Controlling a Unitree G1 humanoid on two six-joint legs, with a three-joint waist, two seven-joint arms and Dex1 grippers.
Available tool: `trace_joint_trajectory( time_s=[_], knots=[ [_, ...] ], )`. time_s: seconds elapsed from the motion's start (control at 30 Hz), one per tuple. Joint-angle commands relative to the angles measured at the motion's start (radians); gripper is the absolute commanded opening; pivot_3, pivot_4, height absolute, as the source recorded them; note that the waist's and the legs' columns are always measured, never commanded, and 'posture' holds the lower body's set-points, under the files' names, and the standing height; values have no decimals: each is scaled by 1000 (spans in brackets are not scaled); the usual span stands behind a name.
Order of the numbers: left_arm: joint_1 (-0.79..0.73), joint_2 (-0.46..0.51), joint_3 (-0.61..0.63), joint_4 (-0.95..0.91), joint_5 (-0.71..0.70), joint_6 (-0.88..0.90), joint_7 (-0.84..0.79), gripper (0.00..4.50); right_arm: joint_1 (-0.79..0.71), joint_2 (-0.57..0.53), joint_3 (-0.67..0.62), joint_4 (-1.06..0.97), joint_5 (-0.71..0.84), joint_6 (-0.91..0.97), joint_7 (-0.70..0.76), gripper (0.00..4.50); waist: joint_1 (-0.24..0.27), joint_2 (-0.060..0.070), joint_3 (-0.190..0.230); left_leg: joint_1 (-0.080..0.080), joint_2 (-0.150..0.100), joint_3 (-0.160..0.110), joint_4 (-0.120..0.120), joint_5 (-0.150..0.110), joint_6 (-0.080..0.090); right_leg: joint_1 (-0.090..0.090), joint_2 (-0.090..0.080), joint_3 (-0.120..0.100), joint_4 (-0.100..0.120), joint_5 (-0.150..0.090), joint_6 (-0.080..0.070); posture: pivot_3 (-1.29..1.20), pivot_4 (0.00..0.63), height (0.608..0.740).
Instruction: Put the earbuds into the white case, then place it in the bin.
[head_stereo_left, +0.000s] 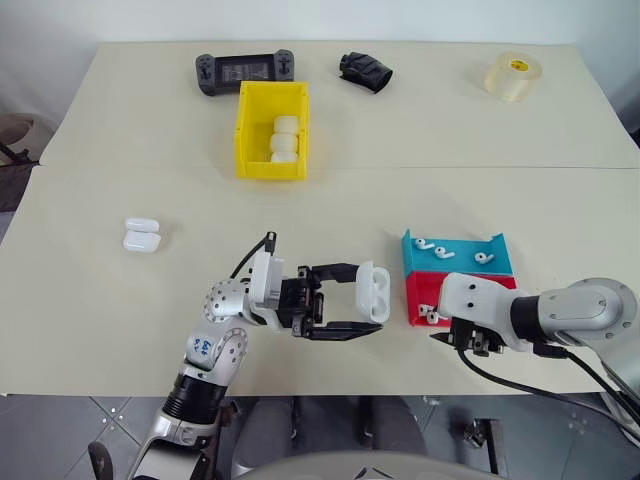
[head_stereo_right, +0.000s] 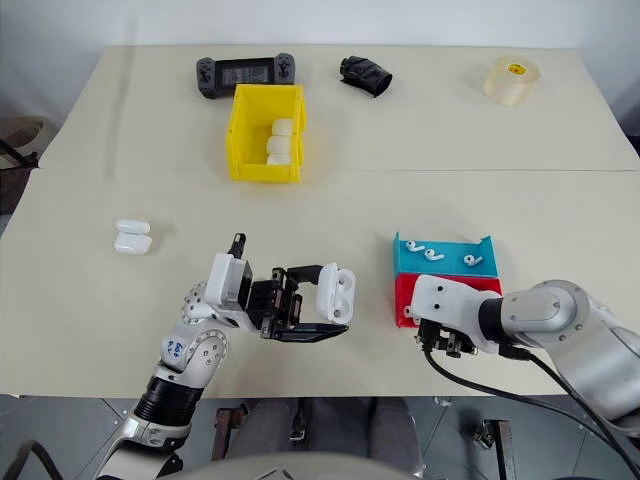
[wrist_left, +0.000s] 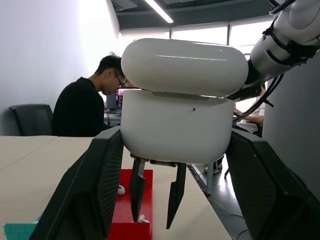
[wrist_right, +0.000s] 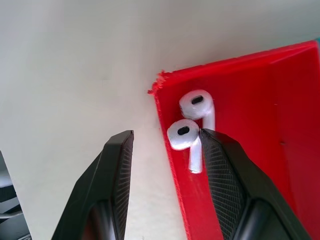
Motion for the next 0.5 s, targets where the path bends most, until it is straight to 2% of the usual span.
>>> trace_joint_trajectory(
  time_s=[0.03, 0.5],
  knots=[
    [-4, -3, 3, -32, -13, 1, 0, 2863, -16, 13, 17, -8, -24, -12, -13, 2165, 0, 0, 0, 0, 0, 0, 0, 0, 0, 0, 0, 0, 0, 0, 0, 0, 150, 740],
    [0, -6, 1, -36, -12, 2, 7, 2863, -12, 5, 40, 7, -66, -47, 0, 2165, 0, 0, 0, 0, 0, 0, 0, 0, 0, 0, 0, 0, 0, 0, 0, 0, 150, 740]
  ],
)
